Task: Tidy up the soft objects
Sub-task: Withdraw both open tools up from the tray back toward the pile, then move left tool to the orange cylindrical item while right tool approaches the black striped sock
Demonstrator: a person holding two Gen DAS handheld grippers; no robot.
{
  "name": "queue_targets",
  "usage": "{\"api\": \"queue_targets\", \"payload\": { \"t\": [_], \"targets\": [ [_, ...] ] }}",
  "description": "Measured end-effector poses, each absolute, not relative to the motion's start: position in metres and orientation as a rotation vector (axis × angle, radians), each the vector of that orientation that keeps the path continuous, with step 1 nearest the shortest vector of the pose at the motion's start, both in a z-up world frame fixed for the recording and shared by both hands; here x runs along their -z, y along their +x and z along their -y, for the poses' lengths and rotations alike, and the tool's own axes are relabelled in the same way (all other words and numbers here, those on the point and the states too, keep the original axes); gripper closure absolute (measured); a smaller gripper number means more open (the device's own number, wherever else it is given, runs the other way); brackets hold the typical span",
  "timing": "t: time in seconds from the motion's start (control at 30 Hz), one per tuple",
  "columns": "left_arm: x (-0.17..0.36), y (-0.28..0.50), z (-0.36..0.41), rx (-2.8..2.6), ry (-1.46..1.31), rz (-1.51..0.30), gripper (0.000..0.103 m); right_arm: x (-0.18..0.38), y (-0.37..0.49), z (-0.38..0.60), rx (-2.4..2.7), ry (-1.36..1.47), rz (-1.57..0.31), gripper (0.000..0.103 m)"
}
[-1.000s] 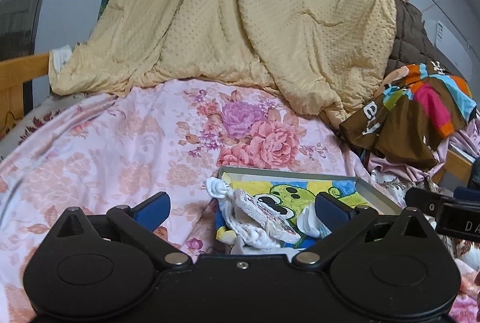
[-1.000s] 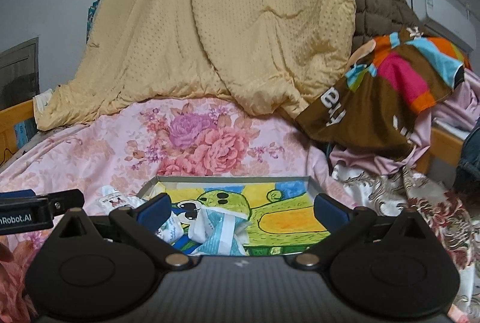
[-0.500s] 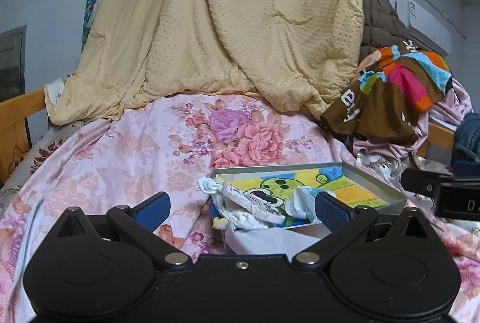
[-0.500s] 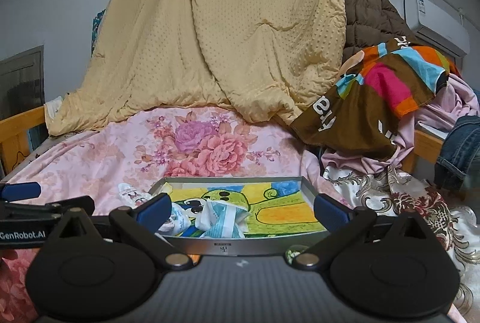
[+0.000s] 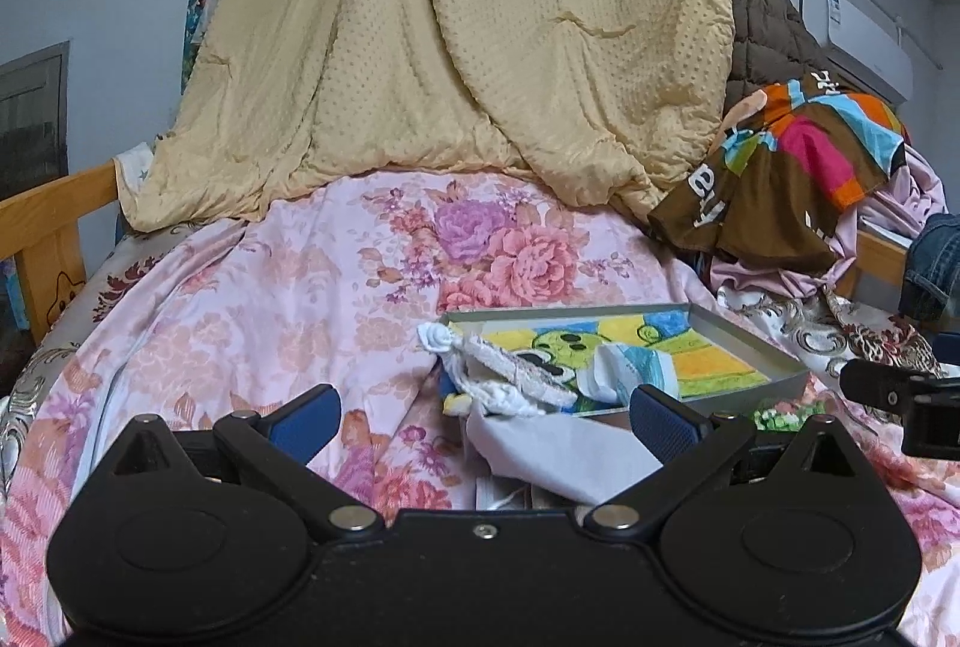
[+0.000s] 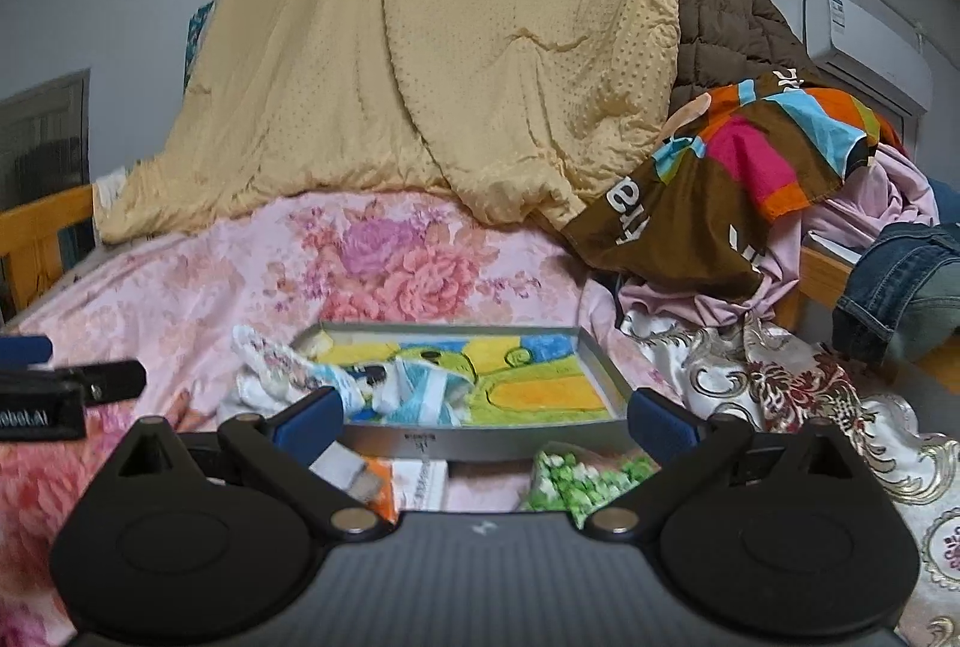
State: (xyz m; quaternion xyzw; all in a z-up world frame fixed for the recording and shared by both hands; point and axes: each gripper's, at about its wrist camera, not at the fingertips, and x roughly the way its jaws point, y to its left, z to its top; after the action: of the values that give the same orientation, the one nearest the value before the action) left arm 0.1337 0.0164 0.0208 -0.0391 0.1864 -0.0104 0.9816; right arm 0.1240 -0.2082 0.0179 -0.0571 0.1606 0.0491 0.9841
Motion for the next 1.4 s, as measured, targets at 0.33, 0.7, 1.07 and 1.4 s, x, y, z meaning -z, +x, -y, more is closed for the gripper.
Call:
{"api": "queue_targets", "payload": {
  "t": [0.33, 0.7, 1.07, 1.4],
  "targets": [
    [-0.006, 0.122, -0.009, 0.073, -0.029, -0.478, 0.001, -0.006, 0.111, 0.206, -0.123, -0.194, -0.417, 0.0],
    [0.019, 0.129, 0.011, 0.166, 0.067, -0.599, 0.001, 0.019, 0.116, 0.195, -0.134, -0.356, -0.542, 0.0],
    [0.027, 0.132, 0.024, 0.206, 0.142, -0.628, 0.001, 0.028, 0.121, 0.192, -0.144, -0.41, -0.588, 0.0],
    [0.03, 0.131, 0.03, 0.223, 0.196, -0.634, 0.001, 0.034, 0.123, 0.189, -0.164, -0.486, -0.625, 0.0]
  ]
}}
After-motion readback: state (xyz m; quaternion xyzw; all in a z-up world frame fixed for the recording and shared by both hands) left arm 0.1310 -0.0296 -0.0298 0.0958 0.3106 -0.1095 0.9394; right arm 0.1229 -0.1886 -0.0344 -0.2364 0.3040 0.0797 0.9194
